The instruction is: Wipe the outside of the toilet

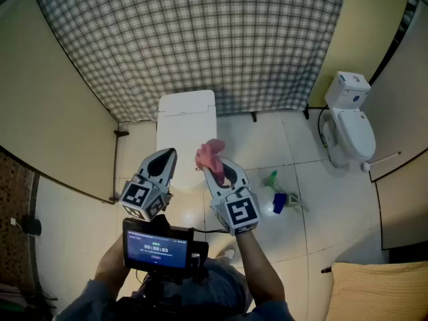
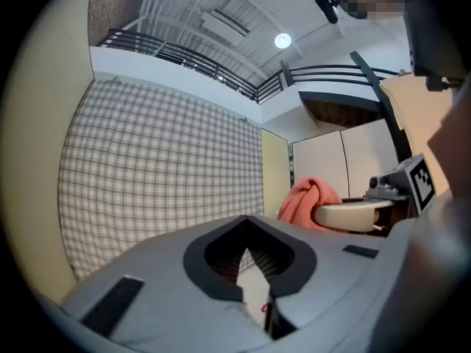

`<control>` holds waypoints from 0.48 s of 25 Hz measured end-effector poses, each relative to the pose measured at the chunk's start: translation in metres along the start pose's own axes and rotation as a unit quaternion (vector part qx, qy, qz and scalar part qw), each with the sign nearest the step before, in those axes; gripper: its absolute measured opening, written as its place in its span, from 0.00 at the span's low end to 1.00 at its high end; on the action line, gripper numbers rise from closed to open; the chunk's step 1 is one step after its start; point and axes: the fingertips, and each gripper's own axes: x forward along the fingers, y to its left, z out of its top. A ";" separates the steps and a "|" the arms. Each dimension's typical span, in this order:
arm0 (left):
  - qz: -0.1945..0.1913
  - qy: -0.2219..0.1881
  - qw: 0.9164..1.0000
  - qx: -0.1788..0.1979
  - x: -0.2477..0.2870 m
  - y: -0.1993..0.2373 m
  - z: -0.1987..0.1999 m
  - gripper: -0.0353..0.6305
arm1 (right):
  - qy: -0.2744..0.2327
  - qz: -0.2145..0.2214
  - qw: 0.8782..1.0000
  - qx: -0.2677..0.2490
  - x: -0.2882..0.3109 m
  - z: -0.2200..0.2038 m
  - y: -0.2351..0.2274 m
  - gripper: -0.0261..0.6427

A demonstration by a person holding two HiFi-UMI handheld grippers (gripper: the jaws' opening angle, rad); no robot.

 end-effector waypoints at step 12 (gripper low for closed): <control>-0.030 -0.067 0.993 0.089 0.072 -0.039 -0.210 0.07 | -0.094 -0.032 0.995 -0.032 -0.019 -0.221 -0.071 0.16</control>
